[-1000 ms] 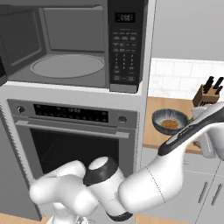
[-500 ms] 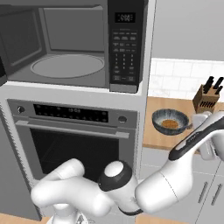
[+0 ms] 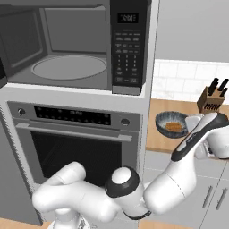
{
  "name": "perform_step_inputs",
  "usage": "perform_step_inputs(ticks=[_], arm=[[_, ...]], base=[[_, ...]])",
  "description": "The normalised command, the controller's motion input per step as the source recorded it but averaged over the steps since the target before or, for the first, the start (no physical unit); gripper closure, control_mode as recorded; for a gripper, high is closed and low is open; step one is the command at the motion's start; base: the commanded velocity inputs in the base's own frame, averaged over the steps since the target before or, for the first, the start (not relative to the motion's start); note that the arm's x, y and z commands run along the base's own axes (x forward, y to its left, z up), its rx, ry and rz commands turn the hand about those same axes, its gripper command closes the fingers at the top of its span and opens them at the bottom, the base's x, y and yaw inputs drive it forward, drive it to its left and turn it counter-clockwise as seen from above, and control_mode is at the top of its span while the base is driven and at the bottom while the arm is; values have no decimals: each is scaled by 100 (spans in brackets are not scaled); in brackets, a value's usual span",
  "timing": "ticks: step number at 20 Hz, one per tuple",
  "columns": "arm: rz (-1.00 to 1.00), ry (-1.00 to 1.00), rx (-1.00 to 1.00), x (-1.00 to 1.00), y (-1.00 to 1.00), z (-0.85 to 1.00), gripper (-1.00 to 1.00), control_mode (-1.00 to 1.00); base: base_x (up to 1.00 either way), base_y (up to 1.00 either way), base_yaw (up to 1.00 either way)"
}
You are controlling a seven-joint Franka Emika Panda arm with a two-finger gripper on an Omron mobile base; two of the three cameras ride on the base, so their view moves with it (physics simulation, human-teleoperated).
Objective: Open the microwave, place the bowl with waffle inside the microwave, then close the microwave door and turn it on.
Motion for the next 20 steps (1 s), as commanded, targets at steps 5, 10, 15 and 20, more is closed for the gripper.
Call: perform_step_inputs(ticks=[5,10,15,20], arm=[[-15,0,-1,22,39,-22,-100,-100],[-16,0,0,42,2,-10,-100,-100],[-2,0,-2,5,-11,0,-100,-100],[-9,8,-8,20,-2,0,-100,-100]], base=[[0,0,0],[0,0,0],[0,0,0],[0,0,0]])
